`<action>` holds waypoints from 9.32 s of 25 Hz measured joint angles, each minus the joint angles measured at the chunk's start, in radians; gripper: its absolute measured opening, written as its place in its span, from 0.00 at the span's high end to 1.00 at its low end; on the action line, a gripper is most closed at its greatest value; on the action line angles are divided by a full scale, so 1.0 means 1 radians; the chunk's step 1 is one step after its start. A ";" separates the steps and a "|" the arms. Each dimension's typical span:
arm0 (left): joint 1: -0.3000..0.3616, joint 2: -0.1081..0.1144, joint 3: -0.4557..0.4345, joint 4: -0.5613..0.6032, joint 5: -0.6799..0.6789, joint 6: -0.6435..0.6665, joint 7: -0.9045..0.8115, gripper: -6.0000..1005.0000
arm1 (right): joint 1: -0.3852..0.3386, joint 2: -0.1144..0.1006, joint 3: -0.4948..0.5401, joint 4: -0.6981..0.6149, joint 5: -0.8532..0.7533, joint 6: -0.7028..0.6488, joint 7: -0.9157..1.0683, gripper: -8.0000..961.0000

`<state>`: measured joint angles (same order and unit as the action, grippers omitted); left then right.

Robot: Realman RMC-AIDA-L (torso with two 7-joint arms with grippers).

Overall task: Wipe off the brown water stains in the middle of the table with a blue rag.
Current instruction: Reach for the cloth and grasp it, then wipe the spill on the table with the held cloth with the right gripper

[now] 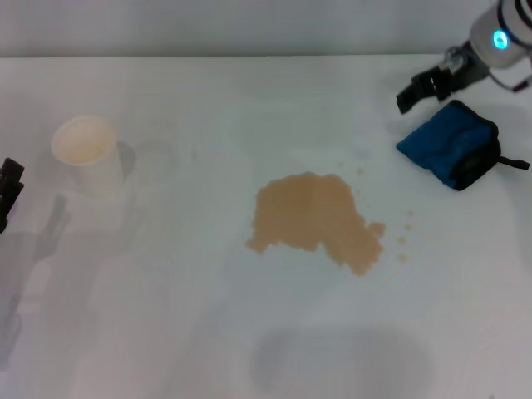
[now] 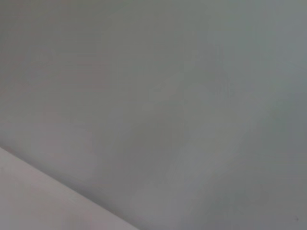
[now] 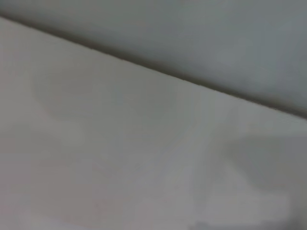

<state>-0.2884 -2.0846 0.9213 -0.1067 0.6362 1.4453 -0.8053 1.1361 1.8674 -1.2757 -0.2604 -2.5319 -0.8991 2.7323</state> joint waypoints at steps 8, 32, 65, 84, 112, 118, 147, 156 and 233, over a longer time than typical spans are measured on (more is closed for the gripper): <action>0.000 0.000 0.004 0.008 0.008 0.000 0.000 0.11 | -0.092 0.021 0.050 0.029 0.003 0.087 0.004 0.35; -0.001 0.001 0.005 0.012 0.010 0.000 0.000 0.11 | -0.133 0.005 0.050 0.030 -0.003 0.059 0.003 0.39; -0.001 0.001 0.004 0.012 0.005 0.012 0.000 0.11 | -0.119 0.018 -0.007 0.007 -0.041 -0.002 0.000 0.65; -0.002 0.001 0.001 0.034 0.002 0.014 0.000 0.11 | -0.118 0.028 -0.057 -0.018 -0.043 -0.029 -0.003 0.90; -0.003 0.005 0.005 0.062 0.005 0.012 0.000 0.11 | -0.155 0.153 -0.134 -0.242 0.003 -0.181 -0.092 0.94; -0.003 0.005 0.005 0.062 0.005 0.012 0.002 0.11 | -0.160 0.154 -0.230 -0.297 0.160 -0.239 -0.139 0.94; -0.012 0.005 0.005 0.064 0.006 0.012 0.005 0.11 | -0.194 0.156 -0.588 -0.425 0.529 -0.214 -0.202 0.95; -0.013 0.005 0.005 0.064 0.007 0.012 0.001 0.11 | -0.193 0.158 -0.641 -0.418 0.509 -0.150 -0.203 0.94; -0.026 0.004 0.005 0.087 0.010 0.008 0.002 0.11 | -0.166 0.160 -0.904 -0.527 0.549 0.086 -0.203 0.95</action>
<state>-0.3145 -2.0805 0.9264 -0.0200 0.6458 1.4535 -0.8033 0.9697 2.0279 -2.1793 -0.7878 -1.9832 -0.8132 2.5292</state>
